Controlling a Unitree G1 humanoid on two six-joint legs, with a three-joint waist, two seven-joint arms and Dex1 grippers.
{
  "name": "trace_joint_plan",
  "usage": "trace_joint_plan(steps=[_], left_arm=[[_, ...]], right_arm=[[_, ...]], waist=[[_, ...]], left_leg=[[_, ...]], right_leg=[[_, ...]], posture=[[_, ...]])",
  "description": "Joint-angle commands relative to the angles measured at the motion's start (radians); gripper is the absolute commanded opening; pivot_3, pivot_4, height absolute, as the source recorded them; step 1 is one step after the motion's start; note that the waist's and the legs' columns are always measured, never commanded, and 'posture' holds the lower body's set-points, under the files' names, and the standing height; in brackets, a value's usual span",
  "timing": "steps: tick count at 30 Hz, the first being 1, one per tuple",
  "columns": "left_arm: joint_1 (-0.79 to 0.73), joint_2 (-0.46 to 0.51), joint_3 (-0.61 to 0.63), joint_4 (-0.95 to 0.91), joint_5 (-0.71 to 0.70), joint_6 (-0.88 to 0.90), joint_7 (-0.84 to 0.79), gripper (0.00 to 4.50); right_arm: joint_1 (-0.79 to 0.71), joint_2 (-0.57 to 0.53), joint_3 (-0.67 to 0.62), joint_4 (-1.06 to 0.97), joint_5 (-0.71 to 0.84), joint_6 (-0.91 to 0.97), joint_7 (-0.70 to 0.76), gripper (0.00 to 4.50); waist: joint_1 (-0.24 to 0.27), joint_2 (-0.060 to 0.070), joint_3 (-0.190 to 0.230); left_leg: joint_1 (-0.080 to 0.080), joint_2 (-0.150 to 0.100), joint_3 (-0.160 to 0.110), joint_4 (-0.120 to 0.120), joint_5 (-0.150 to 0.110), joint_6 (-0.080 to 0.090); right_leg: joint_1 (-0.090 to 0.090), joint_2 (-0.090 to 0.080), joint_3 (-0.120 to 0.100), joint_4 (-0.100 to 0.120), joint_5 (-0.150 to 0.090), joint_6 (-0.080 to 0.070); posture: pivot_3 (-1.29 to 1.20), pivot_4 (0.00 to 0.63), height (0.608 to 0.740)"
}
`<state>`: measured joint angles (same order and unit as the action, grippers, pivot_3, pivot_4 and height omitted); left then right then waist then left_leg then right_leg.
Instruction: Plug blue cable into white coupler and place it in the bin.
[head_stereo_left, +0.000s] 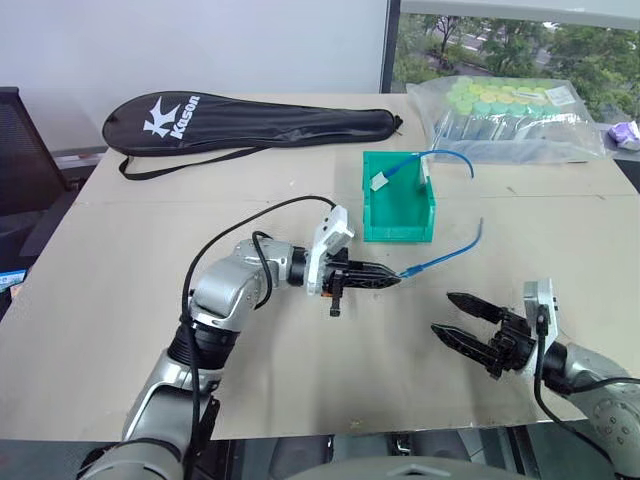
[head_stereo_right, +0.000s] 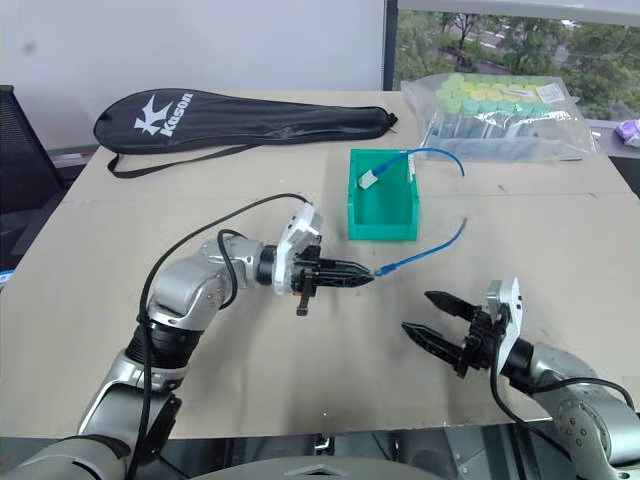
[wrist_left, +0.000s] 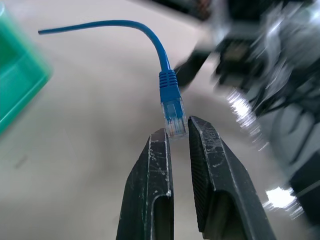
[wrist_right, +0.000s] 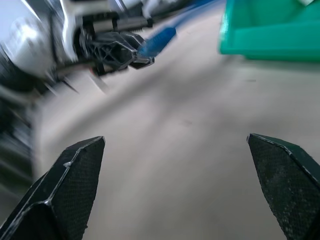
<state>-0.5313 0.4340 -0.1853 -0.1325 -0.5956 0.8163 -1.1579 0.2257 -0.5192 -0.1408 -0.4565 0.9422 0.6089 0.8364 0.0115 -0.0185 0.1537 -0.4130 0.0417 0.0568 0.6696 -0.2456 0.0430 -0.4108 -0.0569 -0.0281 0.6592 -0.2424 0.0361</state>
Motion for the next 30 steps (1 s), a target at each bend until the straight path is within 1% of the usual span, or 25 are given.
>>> trace_joint_plan(steps=[1,3,6,9,14,15,16,18,20,21,23,24,30], left_arm=[[0.017,-0.029,0.071,-0.056,-0.142,0.122,0.042,0.04],[0.019,-0.044,0.093,-0.057,-0.187,0.165,0.066,0.04],[0.014,-0.049,0.099,-0.051,-0.218,0.194,0.086,0.04],[0.013,-0.048,0.088,-0.053,-0.227,0.203,0.087,0.04],[0.009,-0.053,0.088,-0.048,-0.238,0.206,0.095,0.04],[0.010,-0.053,0.086,-0.047,-0.238,0.205,0.097,0.00],[0.009,-0.054,0.084,-0.046,-0.238,0.203,0.098,0.00],[0.009,-0.055,0.083,-0.043,-0.239,0.202,0.100,0.00],[0.011,-0.055,0.080,-0.042,-0.236,0.198,0.100,0.00],[0.012,-0.054,0.079,-0.041,-0.236,0.197,0.100,0.00],[0.015,-0.052,0.080,-0.042,-0.240,0.197,0.102,0.00],[0.016,-0.050,0.080,-0.043,-0.242,0.197,0.103,0.00],[0.023,-0.043,0.094,-0.043,-0.282,0.219,0.093,0.00]], right_arm=[[-0.041,0.043,-0.039,-0.052,0.206,0.071,-0.076,4.50],[-0.067,0.063,-0.045,-0.062,0.291,0.091,-0.110,4.50],[-0.098,0.076,-0.046,-0.075,0.362,0.108,-0.158,4.50],[-0.126,0.092,-0.030,-0.084,0.388,0.111,-0.194,4.50],[-0.146,0.097,-0.003,-0.087,0.374,0.112,-0.215,4.50],[-0.150,0.098,0.002,-0.087,0.372,0.112,-0.219,3.99],[-0.154,0.095,0.007,-0.086,0.370,0.114,-0.220,3.83],[-0.156,0.091,0.020,-0.087,0.355,0.113,-0.216,2.99],[-0.159,0.095,0.026,-0.085,0.353,0.112,-0.219,1.92],[-0.161,0.097,0.027,-0.085,0.352,0.111,-0.221,1.54],[-0.164,0.100,0.030,-0.084,0.351,0.110,-0.222,0.48],[-0.165,0.099,0.031,-0.084,0.351,0.111,-0.220,0.07],[-0.175,0.102,0.034,-0.081,0.355,0.113,-0.221,0.07]], waist=[[0.000,0.000,0.000],[0.000,0.000,0.000],[0.002,0.000,0.000],[0.002,0.000,0.000],[0.001,0.000,0.000],[0.001,0.000,0.000],[0.001,0.000,0.000],[0.001,0.000,0.000],[0.001,0.000,0.000],[0.002,0.000,0.000],[0.002,0.000,0.000],[0.001,0.000,0.000],[0.001,0.000,0.000]], left_leg=[[0.000,0.000,0.000,0.000,0.000,0.000],[0.000,0.000,0.000,0.000,0.000,0.000],[0.000,-0.001,0.000,0.000,0.000,0.000],[-0.001,-0.001,-0.001,0.000,0.000,0.000],[-0.001,-0.001,0.000,0.000,0.000,0.000],[-0.001,-0.001,0.000,0.000,0.000,0.000],[-0.001,-0.001,-0.001,0.000,0.000,0.000],[-0.001,-0.001,0.000,0.000,0.000,0.000],[-0.001,-0.001,0.000,0.000,0.000,0.000],[-0.001,-0.001,0.000,0.000,0.000,0.000],[-0.001,-0.001,0.000,0.000,0.000,0.000],[-0.001,-0.001,0.000,0.000,0.000,0.000],[-0.001,-0.001,0.000,0.000,0.000,0.000]], right_leg=[[0.000,0.000,0.000,0.000,0.000,0.000],[0.000,0.000,0.000,0.000,0.000,0.000],[0.000,0.000,0.000,0.000,0.000,0.000],[0.000,0.000,-0.001,-0.001,0.000,0.000],[0.000,0.000,0.000,-0.001,0.000,0.000],[0.000,0.000,0.000,-0.001,0.000,0.000],[0.000,0.000,0.000,-0.001,0.000,0.000],[0.000,0.000,0.000,-0.001,0.000,0.000],[0.000,0.000,0.000,-0.001,0.000,0.000],[0.000,0.000,0.000,-0.001,0.000,0.000],[0.000,0.000,0.000,-0.001,0.000,0.000],[0.000,0.000,0.000,-0.001,0.000,0.000],[0.000,0.000,0.000,-0.001,0.000,0.000]], posture=[[0.00,0.150,0.740],[0.00,0.150,0.740],[0.00,0.150,0.740],[0.00,0.150,0.740],[0.00,0.150,0.740],[0.00,0.150,0.740],[0.00,0.150,0.740],[0.00,0.150,0.740],[0.00,0.150,0.740],[0.00,0.150,0.740],[0.00,0.150,0.740],[0.00,0.150,0.740],[0.00,0.150,0.740]])
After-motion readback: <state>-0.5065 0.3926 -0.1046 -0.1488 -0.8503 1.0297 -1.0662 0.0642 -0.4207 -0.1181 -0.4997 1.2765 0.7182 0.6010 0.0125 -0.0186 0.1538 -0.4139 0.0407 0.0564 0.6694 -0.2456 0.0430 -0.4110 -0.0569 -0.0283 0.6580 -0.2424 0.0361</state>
